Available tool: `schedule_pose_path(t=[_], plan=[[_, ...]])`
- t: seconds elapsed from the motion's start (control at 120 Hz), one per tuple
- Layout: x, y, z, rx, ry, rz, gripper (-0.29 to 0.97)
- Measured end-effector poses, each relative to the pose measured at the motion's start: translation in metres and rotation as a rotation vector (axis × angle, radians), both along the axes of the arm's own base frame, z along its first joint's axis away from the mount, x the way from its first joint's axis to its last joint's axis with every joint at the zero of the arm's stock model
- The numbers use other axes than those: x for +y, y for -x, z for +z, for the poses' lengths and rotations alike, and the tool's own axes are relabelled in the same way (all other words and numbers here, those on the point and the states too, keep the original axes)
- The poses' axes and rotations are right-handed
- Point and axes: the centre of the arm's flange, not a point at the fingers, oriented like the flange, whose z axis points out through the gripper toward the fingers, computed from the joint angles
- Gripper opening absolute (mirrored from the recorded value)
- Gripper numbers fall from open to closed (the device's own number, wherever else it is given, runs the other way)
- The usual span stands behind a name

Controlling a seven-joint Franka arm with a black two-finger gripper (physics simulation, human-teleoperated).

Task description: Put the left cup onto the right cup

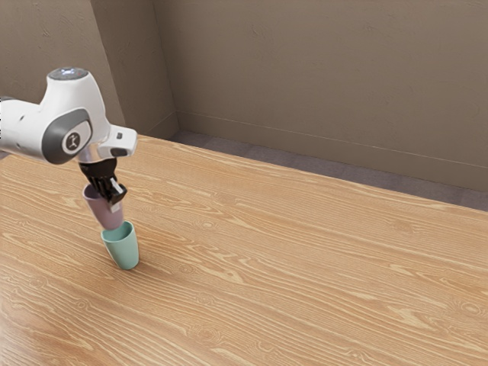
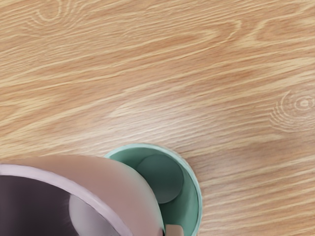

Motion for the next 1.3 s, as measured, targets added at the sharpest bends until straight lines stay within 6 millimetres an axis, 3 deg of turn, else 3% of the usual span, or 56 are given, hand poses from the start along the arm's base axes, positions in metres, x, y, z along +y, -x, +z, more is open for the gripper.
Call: schedule_pose_path(t=[0.967, 1.167, 1.3], plan=[[-0.015, -0.001, -0.018, 0.03, 0.013, -0.005, -0.09], [-0.016, 0.001, -0.022, 0.038, 0.032, 0.005, 0.31], [-0.016, 0.001, -0.021, 0.038, 0.036, 0.007, 0.48]])
